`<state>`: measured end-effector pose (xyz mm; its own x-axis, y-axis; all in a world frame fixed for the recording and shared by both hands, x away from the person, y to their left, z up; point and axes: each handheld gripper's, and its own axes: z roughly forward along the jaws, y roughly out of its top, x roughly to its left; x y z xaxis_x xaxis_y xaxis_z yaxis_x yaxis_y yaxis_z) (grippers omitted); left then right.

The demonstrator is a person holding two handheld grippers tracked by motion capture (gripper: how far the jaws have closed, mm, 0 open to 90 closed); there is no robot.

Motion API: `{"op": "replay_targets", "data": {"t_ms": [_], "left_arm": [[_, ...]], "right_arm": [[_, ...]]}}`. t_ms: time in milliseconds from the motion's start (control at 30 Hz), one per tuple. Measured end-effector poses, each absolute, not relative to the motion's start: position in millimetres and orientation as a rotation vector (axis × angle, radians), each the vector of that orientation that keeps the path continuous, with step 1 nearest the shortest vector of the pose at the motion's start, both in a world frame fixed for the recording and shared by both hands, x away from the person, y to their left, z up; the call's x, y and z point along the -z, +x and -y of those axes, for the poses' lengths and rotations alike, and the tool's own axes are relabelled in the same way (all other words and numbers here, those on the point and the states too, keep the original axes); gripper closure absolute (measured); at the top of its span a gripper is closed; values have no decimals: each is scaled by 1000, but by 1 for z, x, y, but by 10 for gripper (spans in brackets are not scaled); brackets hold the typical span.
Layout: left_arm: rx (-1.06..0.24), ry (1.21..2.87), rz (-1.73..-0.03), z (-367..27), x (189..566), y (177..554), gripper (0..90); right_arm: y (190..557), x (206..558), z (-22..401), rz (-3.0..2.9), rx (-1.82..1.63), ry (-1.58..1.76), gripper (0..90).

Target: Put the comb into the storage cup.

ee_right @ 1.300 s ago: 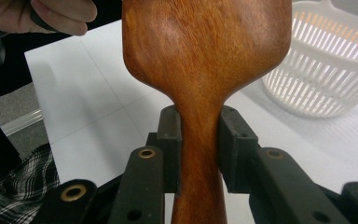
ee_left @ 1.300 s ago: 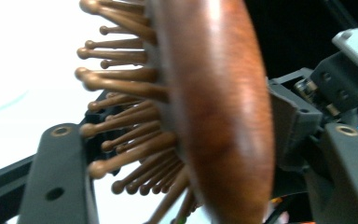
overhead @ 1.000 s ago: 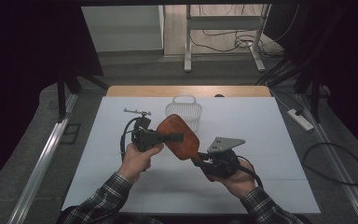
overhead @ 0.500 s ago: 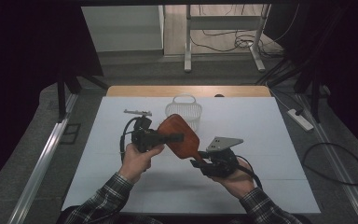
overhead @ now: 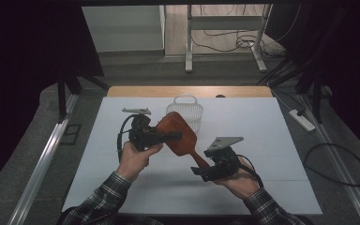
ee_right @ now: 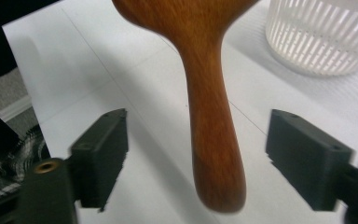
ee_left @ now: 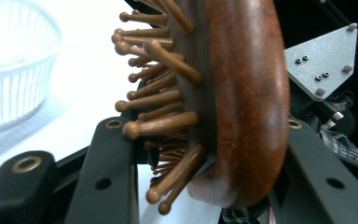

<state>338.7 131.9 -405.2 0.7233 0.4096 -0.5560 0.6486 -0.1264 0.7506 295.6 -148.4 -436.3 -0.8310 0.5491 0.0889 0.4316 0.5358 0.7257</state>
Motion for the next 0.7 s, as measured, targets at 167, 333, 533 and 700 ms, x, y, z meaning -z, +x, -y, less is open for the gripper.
{"op": "replay_targets", "data": {"t_ms": [167,333,533,700], "left_arm": [[229,1769,-836,-131,399,340,593],[198,1790,-837,-132,394,342,592],[170,1794,-848,-138,388,345,591],[151,1792,-856,-142,383,348,591]], "right_arm": [[299,437,152,-2639,-1127,862,140],[301,436,159,-2659,-1118,881,96],[300,439,169,-2670,-1120,887,77],[299,442,178,-2651,-1099,892,28]]}}
